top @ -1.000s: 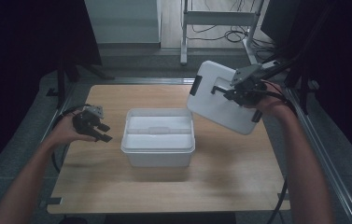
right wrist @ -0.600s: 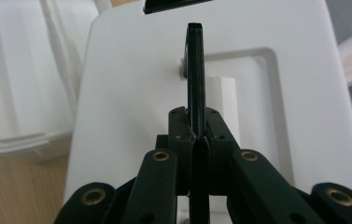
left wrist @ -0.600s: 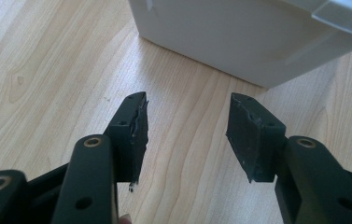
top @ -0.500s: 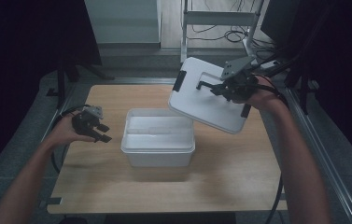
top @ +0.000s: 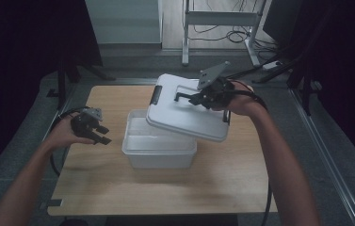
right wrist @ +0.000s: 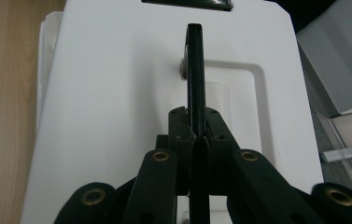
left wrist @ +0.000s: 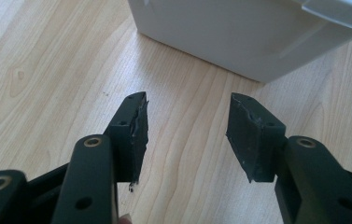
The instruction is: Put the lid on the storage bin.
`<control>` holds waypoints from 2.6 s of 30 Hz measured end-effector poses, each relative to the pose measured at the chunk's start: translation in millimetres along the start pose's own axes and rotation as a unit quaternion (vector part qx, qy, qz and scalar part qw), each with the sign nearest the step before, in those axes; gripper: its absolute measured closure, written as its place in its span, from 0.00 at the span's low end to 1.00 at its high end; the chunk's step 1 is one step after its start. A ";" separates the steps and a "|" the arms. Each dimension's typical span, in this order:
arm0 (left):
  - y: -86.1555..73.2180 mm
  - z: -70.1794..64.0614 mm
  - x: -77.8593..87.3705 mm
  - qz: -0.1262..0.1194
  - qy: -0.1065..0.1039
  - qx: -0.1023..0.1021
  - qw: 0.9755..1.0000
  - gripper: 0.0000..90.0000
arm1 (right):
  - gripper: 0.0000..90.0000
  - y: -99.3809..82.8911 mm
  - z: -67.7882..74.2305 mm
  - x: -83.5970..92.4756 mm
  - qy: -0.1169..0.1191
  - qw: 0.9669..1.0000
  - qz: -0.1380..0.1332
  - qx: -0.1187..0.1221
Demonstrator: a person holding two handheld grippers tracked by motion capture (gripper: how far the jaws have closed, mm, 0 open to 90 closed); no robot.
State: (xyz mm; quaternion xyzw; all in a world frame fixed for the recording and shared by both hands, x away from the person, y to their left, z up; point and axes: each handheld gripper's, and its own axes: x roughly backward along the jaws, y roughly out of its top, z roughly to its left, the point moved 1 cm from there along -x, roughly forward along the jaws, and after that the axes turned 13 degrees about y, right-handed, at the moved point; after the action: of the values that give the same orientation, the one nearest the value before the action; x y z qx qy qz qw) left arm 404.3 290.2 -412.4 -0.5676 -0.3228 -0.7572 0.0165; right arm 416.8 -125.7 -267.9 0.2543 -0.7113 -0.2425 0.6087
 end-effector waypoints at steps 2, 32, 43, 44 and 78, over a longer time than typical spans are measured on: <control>-0.5 0.6 0.2 0.000 0.001 -0.001 1.000 0.54 | 0.93 5.2 1.9 -11.3 0.013 1.000 0.002 0.010; -9.6 0.1 -15.2 0.006 -0.011 0.009 1.000 0.54 | 0.93 22.6 7.0 -117.7 0.113 0.992 0.033 0.035; -11.5 -1.0 -23.0 0.009 -0.016 0.009 1.000 0.54 | 0.92 20.3 7.2 -130.7 0.118 0.992 0.040 0.035; -12.1 -1.3 -23.7 0.008 -0.016 0.010 1.000 0.54 | 0.92 19.5 7.0 -131.8 0.119 0.992 0.038 0.031; -11.7 -7.6 -21.6 -0.005 -0.012 0.017 1.000 0.54 | 0.55 -63.1 28.2 -39.1 0.008 0.992 -0.091 -0.082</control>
State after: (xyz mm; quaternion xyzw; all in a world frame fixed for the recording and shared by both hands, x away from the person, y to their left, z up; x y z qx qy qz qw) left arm 400.9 288.3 -437.8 -0.5743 -0.3391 -0.7449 0.0185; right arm 398.2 -146.5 -342.1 0.2693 -0.6581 -0.3527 0.6083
